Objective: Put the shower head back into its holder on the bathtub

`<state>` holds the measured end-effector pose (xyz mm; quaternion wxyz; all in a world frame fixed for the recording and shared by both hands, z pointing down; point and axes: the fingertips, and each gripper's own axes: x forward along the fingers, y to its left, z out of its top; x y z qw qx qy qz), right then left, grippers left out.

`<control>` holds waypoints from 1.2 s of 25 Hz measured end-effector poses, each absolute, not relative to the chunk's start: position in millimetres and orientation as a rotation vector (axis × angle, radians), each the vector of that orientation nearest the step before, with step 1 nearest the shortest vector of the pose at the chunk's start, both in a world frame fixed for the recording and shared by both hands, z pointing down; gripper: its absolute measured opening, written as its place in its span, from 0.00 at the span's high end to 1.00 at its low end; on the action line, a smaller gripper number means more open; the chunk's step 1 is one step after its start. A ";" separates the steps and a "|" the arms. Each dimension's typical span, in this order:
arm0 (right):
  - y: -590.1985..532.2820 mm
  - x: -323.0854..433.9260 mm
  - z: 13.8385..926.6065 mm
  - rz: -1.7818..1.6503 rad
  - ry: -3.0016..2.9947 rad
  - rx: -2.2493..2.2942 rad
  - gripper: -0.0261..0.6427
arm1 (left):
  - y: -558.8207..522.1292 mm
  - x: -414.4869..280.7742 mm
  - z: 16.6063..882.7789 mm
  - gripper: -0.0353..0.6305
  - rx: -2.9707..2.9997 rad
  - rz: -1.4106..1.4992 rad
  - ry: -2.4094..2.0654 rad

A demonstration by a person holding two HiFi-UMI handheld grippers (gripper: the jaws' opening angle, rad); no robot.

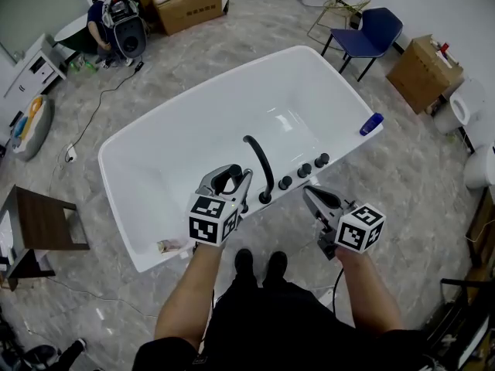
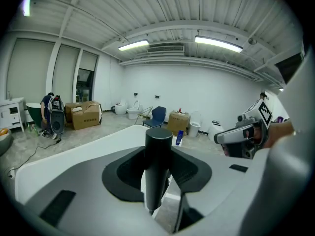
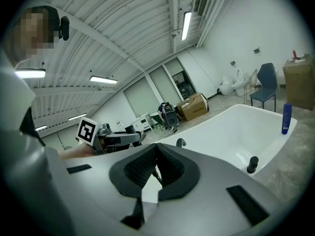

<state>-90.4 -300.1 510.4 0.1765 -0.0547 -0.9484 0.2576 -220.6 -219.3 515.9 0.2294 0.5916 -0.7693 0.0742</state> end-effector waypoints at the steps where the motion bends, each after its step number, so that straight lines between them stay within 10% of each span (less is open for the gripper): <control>1: -300.4 -88.2 513.8 0.732 -2.678 -0.149 0.93 | -219.4 -219.5 521.1 0.72 1.624 0.205 -2.111; 30: -270.8 -68.3 575.0 0.882 -2.564 -0.122 0.94 | -176.6 -210.3 665.2 0.72 1.400 0.257 -1.928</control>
